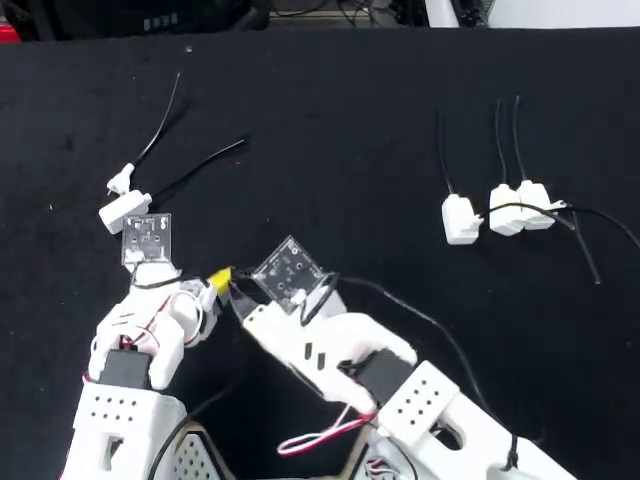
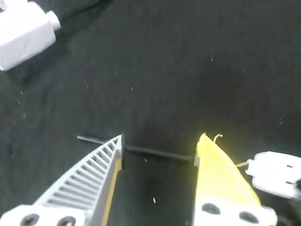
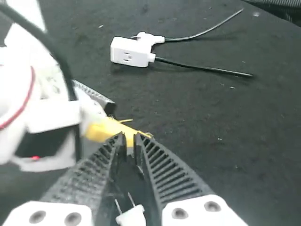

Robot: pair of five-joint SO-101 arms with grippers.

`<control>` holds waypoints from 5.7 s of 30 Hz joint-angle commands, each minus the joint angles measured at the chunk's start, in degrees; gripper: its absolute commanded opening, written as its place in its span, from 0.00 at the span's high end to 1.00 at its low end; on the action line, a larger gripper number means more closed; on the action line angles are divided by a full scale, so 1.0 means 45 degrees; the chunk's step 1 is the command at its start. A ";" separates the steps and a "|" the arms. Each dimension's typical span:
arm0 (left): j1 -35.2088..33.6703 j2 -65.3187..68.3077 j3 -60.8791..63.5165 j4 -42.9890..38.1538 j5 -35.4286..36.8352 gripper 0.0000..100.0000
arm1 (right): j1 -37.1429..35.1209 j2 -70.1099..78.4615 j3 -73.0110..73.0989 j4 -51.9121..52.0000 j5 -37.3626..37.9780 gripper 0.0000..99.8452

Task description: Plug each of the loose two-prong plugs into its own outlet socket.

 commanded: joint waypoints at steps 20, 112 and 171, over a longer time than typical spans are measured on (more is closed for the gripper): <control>-0.5167 -0.0156 -0.1143 -0.0059 0.1055 0.75 | -0.1368 0.6515 -0.2530 0.3946 0.6173 0.87; -0.5089 -0.0156 -0.1143 0.0117 0.0977 0.75 | -0.1426 0.6613 -0.3448 0.6642 0.6779 0.89; -0.5167 -0.0156 -0.1143 0.0117 0.0977 0.75 | -0.0899 0.9524 -0.5245 0.5314 0.5900 0.87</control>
